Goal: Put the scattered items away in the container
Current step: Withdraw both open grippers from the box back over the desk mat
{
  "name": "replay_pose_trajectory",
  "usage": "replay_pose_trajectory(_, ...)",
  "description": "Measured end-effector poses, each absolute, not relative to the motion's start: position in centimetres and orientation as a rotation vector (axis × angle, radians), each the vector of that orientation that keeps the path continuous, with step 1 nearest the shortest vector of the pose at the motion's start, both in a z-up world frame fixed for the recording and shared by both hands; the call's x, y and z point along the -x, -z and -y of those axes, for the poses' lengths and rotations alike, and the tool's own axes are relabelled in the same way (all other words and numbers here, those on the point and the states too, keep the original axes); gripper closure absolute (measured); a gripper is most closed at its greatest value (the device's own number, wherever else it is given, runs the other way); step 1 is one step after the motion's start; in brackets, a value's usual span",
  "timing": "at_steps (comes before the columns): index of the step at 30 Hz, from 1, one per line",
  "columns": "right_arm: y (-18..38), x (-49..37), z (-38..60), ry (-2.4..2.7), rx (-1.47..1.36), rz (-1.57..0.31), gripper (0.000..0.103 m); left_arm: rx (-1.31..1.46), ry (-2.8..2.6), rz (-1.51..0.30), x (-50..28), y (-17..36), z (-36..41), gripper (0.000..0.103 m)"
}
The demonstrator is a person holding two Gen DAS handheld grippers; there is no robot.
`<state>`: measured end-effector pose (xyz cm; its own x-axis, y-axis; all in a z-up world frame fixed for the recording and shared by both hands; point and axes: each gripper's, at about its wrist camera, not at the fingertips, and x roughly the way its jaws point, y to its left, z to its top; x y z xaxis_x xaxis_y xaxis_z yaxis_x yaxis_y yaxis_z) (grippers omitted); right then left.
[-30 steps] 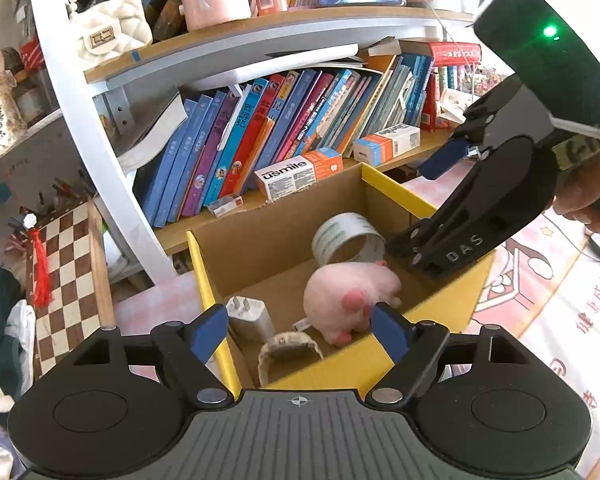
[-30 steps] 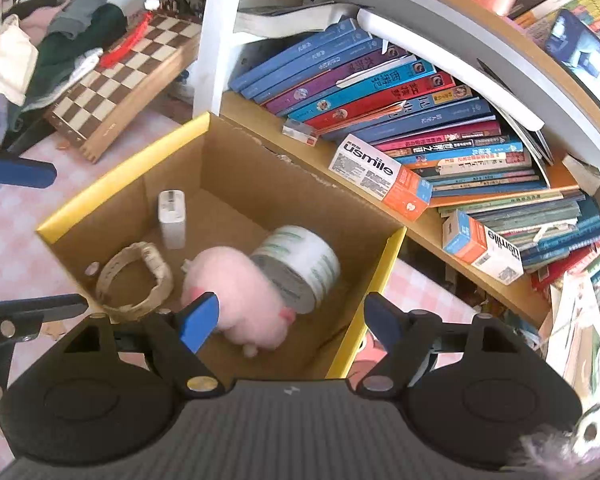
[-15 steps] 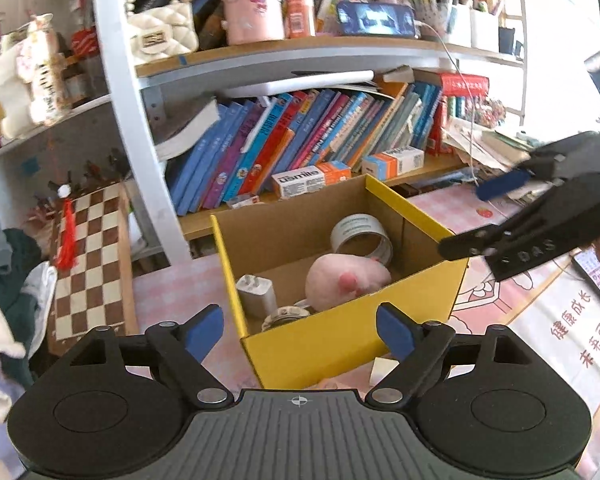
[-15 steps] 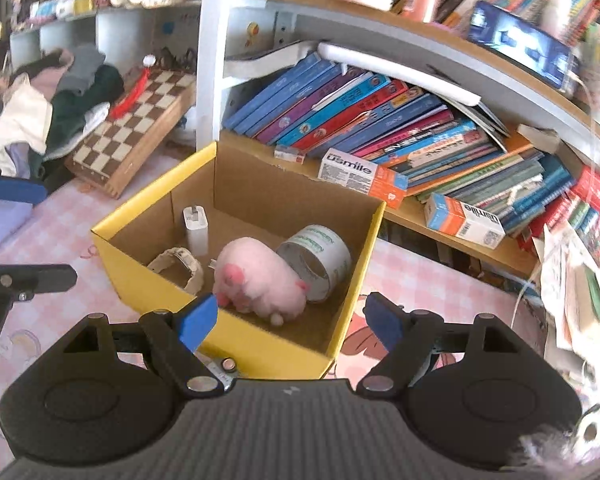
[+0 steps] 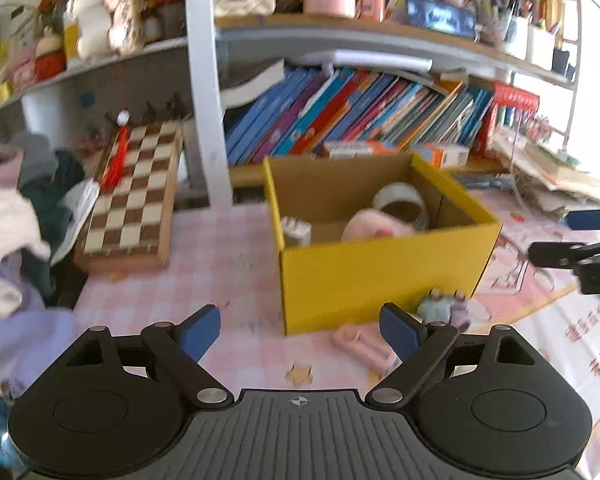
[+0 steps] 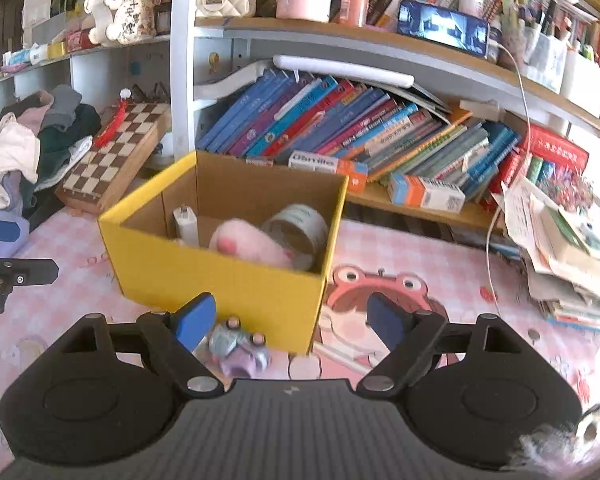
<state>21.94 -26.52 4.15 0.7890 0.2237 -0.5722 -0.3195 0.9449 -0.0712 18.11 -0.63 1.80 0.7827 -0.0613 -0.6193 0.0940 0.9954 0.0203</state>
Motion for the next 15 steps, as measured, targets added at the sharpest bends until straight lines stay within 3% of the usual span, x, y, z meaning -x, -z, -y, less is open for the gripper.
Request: replay_pose_trajectory(15, 2.1, -17.0, 25.8, -0.305, 0.228, -0.731, 0.017, -0.144, 0.109, -0.779, -14.5, 2.6, 2.7, 0.014)
